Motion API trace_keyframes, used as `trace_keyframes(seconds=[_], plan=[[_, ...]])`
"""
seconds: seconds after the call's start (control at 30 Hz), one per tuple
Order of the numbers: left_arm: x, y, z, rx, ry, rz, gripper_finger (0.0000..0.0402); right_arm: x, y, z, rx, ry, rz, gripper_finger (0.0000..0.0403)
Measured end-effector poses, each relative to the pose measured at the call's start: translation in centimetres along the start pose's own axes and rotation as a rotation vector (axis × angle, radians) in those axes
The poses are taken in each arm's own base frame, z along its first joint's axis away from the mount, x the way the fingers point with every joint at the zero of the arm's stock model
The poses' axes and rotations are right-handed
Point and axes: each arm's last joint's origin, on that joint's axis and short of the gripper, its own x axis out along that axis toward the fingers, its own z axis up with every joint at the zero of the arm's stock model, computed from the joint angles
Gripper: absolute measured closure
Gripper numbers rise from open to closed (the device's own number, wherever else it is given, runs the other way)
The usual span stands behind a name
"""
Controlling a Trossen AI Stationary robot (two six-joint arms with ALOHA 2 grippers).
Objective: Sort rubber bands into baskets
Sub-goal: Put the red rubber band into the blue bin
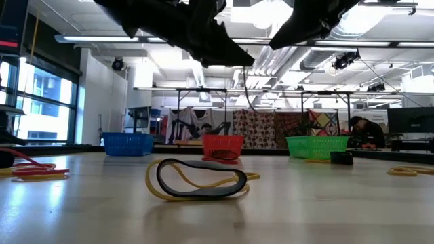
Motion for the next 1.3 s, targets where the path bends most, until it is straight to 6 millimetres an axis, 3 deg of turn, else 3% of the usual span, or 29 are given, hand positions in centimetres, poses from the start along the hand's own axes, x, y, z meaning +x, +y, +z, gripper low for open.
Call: trace_keyframes(seconds=[0.2, 0.33, 0.87, 0.97, 1.17, 1.3], plan=[[-1.3, 2.0, 0.3, -0.017, 0.055, 0.025, 0.0401, 0.0, 0.0, 0.0, 0.032, 0.0, -0.002, 0.0281], [-2.4, 3.1, 0.6, -0.025, 0.079, 0.046, 0.0401, 0.0, 0.0, 0.0, 0.043, 0.0, -0.004, 0.0251], [-9.6, 8.8, 2.2, -0.078, 0.157, 0.252, 0.0401, 0.1, -0.3, 0.1, 0.05, -0.016, -0.06, 0.0242], [-10.6, 9.2, 1.3, -0.088, 0.127, 0.281, 0.0401, 0.6, -0.4, 0.0, 0.049, -0.006, -0.073, 0.0242], [-12.8, 9.7, -2.5, -0.146, 0.147, 0.355, 0.0401, 2.9, -0.1, -1.0, 0.018, 0.053, -0.116, 0.0242], [-14.6, 10.6, -3.6, -0.17, 0.154, 0.441, 0.0401, 4.1, 0.2, -1.7, 0.0, 0.085, -0.137, 0.0242]])
